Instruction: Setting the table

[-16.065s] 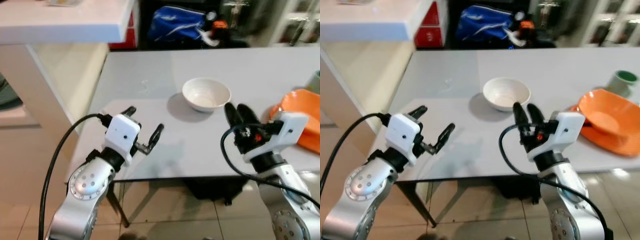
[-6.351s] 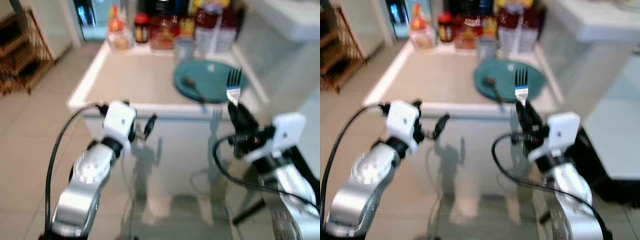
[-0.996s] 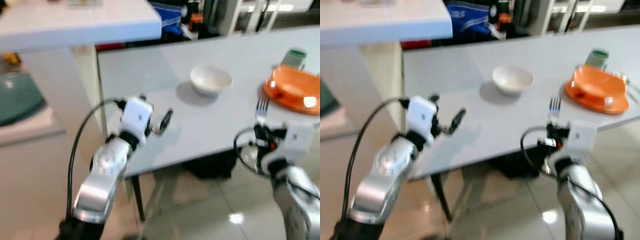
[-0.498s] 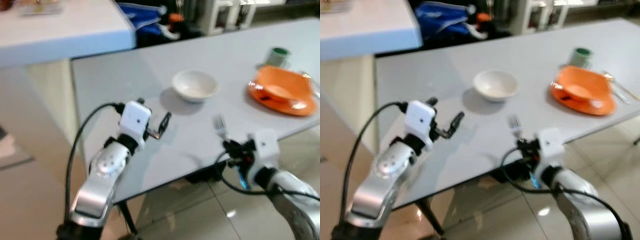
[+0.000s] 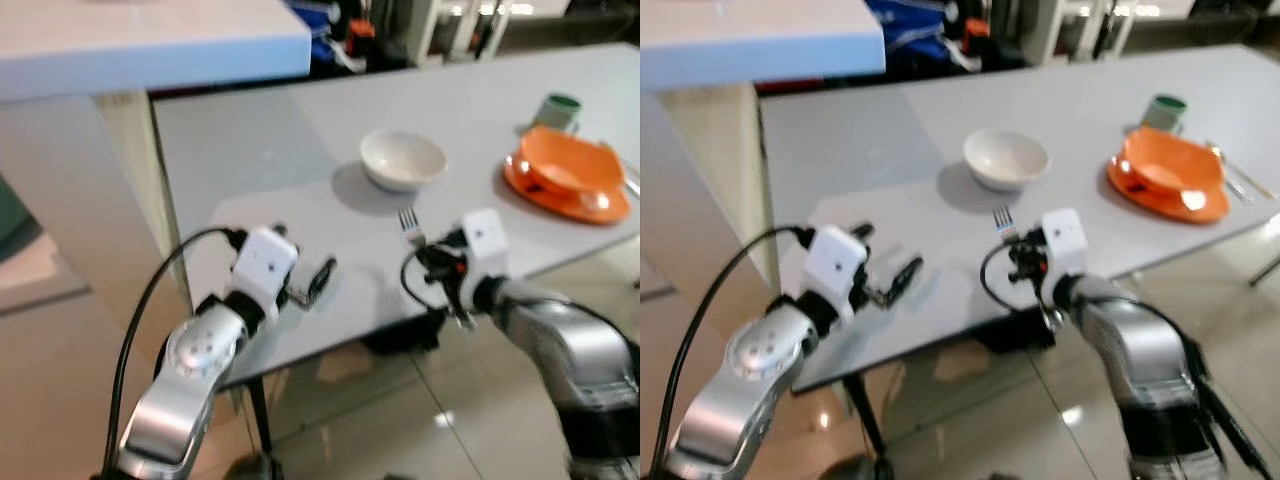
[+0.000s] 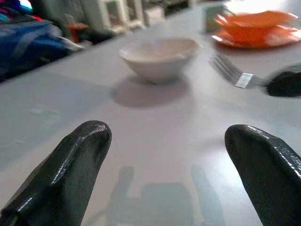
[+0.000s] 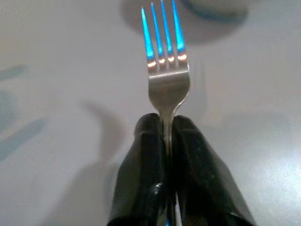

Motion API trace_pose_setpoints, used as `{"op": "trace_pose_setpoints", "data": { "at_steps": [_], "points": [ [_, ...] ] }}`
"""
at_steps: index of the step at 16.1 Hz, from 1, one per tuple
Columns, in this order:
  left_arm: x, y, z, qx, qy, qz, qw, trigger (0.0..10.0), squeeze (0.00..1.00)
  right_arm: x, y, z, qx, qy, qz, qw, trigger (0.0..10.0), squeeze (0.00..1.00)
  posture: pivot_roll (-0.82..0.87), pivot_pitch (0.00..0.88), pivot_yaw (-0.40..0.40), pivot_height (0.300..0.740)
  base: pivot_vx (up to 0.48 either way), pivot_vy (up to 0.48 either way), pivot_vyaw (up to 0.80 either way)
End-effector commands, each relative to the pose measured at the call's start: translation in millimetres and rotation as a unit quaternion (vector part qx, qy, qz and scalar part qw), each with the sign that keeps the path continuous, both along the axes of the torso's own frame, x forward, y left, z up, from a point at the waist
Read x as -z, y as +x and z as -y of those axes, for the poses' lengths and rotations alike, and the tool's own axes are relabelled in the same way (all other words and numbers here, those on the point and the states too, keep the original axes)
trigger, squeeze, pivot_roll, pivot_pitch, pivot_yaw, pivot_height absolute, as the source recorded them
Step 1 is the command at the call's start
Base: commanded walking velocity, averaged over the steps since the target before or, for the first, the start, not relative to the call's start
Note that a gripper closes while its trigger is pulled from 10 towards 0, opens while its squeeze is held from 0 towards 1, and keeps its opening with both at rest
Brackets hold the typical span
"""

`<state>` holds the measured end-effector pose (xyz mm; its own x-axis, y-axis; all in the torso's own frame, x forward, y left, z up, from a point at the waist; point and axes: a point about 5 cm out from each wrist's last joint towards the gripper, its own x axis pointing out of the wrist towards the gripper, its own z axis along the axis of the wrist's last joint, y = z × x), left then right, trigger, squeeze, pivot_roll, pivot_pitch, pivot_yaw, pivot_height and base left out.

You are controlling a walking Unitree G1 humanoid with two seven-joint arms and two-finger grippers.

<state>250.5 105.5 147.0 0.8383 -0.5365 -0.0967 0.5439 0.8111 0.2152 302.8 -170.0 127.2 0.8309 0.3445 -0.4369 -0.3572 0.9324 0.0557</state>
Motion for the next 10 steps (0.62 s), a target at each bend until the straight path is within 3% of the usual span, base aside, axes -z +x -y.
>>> {"op": "trace_pose_setpoints", "data": {
  "at_steps": [1, 6, 10],
  "points": [
    [-3, -5.7, 5.6, 0.032, 0.001, -0.006, 0.999, 10.0, 0.0, 0, 13.9, 1.6, 0.012, -0.01, 0.003, 1.0, 10.0, 0.0, 0.01, 0.086, -0.039, 0.74, 0.0, 0.0, 0.0],
    [-6, -11.2, 7.1, 0.049, 0.009, -0.012, 0.999, 10.0, 0.0, -6, 52.2, -1.8, -0.013, 0.004, 0.008, 1.0, 10.0, 0.0, 0.02, 0.102, -0.042, 0.74, 0.0, 0.0, 0.0],
    [-10, -11.4, 6.9, 0.034, 0.006, -0.006, 0.999, 10.0, 0.0, -9, 61.1, -2.8, -0.028, 0.021, 0.028, 0.999, 10.0, 0.0, 0.03, 0.116, -0.045, 0.74, 0.0, 0.0, 0.0]
  ]
}}
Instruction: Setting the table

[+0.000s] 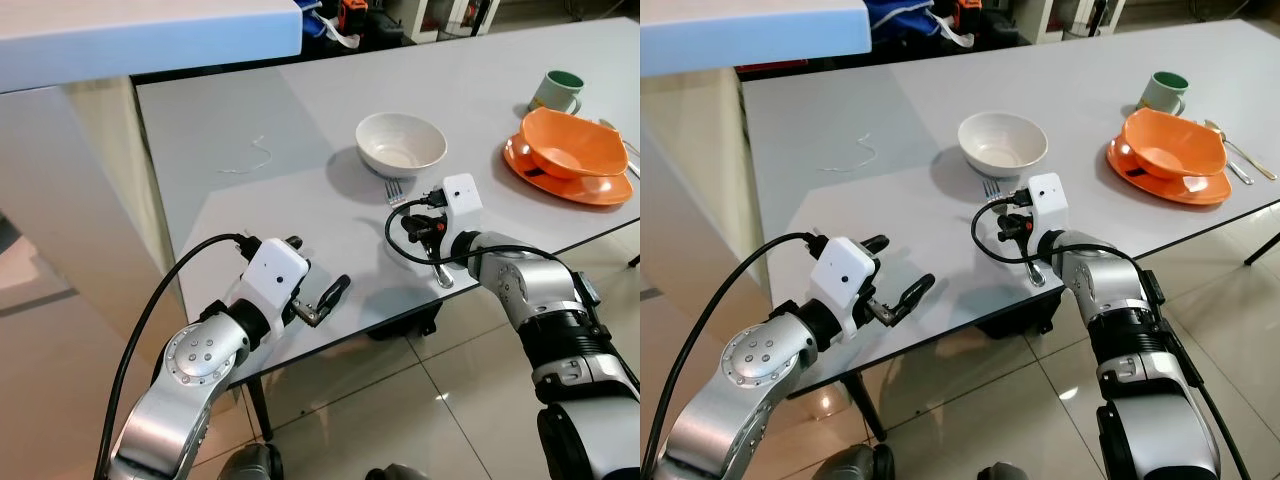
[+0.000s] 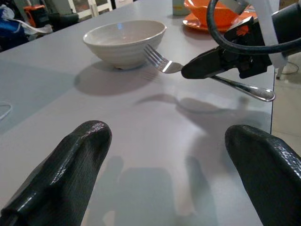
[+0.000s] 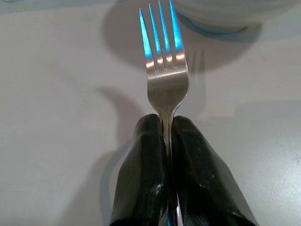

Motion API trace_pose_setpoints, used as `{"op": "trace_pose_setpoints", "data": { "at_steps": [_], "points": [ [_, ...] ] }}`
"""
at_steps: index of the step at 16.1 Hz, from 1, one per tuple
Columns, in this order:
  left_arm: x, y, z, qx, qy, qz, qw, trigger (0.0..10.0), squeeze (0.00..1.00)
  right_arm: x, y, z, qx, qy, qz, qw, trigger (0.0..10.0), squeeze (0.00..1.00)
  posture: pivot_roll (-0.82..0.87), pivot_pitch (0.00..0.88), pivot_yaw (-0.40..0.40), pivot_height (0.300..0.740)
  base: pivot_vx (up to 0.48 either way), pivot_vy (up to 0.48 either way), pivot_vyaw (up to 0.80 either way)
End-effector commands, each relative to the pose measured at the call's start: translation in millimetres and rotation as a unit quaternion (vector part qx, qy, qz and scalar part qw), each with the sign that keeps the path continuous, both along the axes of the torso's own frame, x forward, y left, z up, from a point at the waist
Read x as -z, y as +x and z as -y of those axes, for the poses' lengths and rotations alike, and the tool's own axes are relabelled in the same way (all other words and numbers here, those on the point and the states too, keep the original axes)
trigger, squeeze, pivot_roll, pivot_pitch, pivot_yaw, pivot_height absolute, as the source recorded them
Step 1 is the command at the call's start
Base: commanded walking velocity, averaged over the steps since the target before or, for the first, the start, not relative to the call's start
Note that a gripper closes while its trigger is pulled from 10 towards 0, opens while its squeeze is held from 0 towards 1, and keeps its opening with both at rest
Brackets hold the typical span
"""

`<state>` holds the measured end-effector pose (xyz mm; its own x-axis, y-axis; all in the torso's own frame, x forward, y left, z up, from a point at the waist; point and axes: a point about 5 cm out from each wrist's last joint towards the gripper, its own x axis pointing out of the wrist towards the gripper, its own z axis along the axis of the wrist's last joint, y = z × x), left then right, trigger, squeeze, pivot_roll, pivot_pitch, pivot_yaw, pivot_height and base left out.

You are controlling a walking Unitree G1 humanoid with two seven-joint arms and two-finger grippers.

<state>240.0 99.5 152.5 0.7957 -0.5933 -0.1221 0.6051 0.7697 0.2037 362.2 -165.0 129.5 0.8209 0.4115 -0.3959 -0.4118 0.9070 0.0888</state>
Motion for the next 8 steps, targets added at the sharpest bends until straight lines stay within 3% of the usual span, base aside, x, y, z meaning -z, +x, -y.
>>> {"op": "trace_pose_setpoints", "data": {
  "at_steps": [1, 8],
  "points": [
    [-5, -1.8, 1.5, 0.004, 0.003, 0.005, 1.0, 10.0, 0.0, -5, 5.2, -1.3, -0.009, 0.001, 0.011, 1.0, 10.0, 0.0, 0.03, 0.118, -0.042, 0.74, 0.0, 0.0, 0.0],
    [-6, -3.3, 2.9, 0.009, 0.006, 0.002, 1.0, 10.0, 0.0, -5, 19.0, -13.5, 0.003, 0.016, -0.012, 1.0, 10.0, 0.0, 0.04, 0.11, -0.052, 0.74, 0.0, 0.0, 0.0]
  ]
}}
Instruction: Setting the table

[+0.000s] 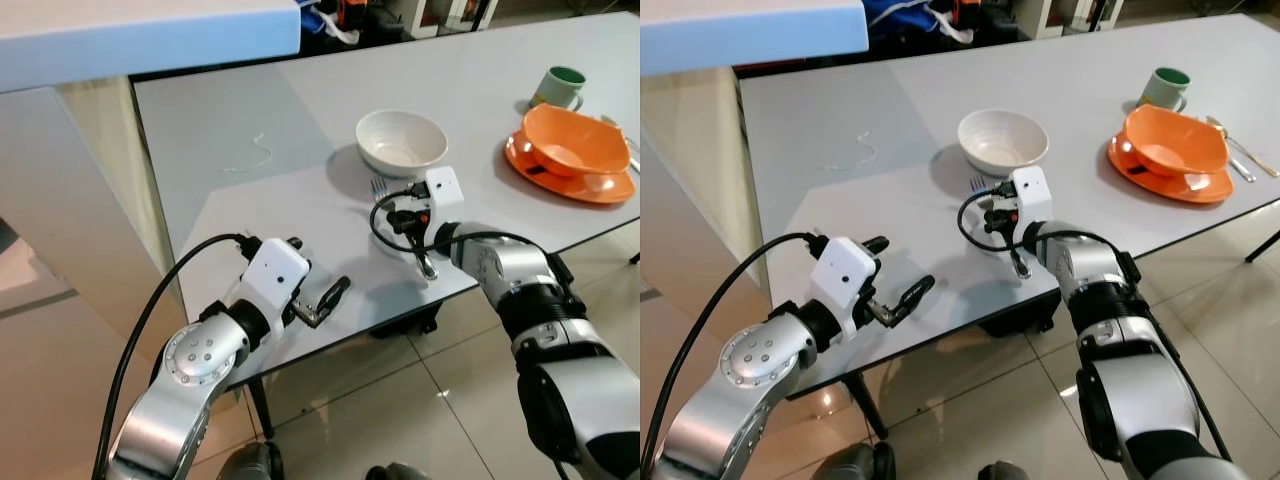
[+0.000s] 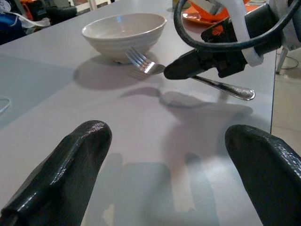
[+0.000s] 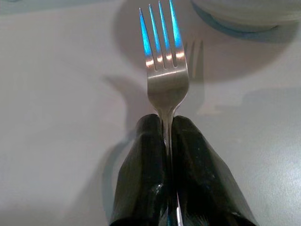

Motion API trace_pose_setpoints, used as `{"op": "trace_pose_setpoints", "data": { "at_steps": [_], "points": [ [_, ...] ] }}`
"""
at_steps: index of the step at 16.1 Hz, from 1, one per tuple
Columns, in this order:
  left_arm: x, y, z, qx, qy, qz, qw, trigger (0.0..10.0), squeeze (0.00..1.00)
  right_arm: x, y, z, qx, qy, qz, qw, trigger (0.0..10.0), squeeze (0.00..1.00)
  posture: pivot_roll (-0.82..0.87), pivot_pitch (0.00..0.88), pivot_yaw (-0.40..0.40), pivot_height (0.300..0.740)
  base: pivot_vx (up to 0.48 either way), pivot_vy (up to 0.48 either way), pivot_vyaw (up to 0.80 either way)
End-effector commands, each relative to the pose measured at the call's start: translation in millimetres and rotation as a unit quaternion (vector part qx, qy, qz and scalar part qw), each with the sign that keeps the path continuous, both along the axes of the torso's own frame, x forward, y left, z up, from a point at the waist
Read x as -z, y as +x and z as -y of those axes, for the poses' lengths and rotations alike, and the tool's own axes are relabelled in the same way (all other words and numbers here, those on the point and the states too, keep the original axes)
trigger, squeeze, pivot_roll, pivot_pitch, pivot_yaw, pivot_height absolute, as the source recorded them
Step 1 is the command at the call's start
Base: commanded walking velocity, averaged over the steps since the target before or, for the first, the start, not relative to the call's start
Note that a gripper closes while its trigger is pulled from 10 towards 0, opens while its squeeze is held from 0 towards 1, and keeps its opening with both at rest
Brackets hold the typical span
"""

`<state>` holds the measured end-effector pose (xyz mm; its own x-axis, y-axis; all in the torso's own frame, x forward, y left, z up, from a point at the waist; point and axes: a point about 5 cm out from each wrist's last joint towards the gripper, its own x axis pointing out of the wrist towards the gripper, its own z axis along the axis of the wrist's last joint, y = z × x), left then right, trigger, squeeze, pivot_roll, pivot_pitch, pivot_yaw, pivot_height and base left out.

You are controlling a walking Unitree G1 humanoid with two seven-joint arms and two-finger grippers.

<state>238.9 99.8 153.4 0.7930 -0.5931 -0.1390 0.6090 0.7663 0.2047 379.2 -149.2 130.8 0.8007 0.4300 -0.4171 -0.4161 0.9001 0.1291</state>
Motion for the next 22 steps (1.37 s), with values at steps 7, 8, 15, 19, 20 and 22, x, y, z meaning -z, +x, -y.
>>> {"op": "trace_pose_setpoints", "data": {
  "at_steps": [7, 8, 15, 19, 20, 22],
  "points": [
    [-3, -5.3, 7.2, 0.03, 0.007, -0.002, 1.0, 10.0, 0.0, 4, 2.9, 0.4, 0.02, 0.004, -0.04, 0.999, 10.0, 0.0, 0.03, 0.119, -0.047, 0.74, 0.0, 0.0, 0.0],
    [-3, -4.7, 7.0, 0.03, 0.007, -0.001, 1.0, 10.0, 0.0, 4, 3.3, 0.4, 0.02, 0.004, -0.041, 0.999, 10.0, 0.0, 0.03, 0.119, -0.047, 0.74, 0.0, 0.0, 0.0],
    [-3, -5.4, 6.7, 0.03, 0.01, -0.004, 0.999, 10.0, 0.0, 3, 5.3, -2.8, 0.01, 0.008, -0.044, 0.999, 10.0, 0.84, 0.04, 0.124, -0.052, 0.74, 0.0, 0.0, 0.0],
    [-3, -4.6, 6.6, 0.029, 0.011, -0.004, 1.0, 10.0, 0.0, 3, 6.0, -3.0, 0.012, 0.005, -0.043, 0.999, 10.0, 1.0, 0.04, 0.118, -0.049, 0.74, 0.0, 0.0, 0.0],
    [-3, -4.2, 6.9, 0.029, 0.011, -0.004, 1.0, 10.0, 0.0, 3, 6.5, -2.4, 0.013, -0.001, -0.038, 0.999, 10.0, 1.0, 0.04, 0.117, -0.048, 0.74, 0.0, 0.0, 0.0],
    [-5, -3.3, 6.9, 0.025, 0.013, 0.003, 1.0, 10.0, 0.0, -6, 10.1, 0.9, 0.006, -0.013, -0.005, 1.0, 10.0, 0.0, 0.05, 0.109, -0.048, 0.74, 0.0, 0.0, 0.0]
  ]
}}
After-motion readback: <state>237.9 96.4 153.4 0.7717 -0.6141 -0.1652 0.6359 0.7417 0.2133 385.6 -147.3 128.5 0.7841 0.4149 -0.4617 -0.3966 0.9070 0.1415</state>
